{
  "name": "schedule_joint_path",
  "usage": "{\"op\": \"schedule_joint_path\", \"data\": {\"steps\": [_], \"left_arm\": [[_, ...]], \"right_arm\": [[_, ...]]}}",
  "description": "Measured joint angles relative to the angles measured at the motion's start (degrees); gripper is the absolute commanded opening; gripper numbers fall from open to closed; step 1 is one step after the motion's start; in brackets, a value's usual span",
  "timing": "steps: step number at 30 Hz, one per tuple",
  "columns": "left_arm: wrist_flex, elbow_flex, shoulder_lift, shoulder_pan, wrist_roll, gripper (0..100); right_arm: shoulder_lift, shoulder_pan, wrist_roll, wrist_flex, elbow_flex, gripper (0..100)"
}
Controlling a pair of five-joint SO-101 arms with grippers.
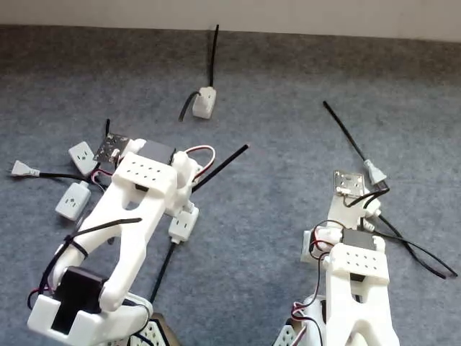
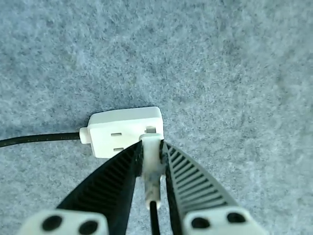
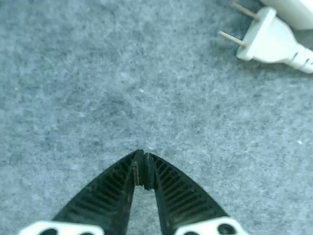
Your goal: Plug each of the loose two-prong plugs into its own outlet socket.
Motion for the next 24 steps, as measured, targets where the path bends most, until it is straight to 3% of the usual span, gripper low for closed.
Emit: {"op": "schedule_joint_path", "data": {"steps": [7,18,24], "left_arm": [[-0.3,0.1,0.1,3.3,0.0,1],[-0.6,1.8,0.1,2.1,0.0,1],[-9.3,8.4,-0.2,2.1,-4.9,1]], "right_arm": [[0.0,0.0,0.0,0.0,0.0,0.7],[0.0,0.0,0.0,0.0,0.0,0.7],[0.0,0.0,0.0,0.0,0.0,0.7]]}}
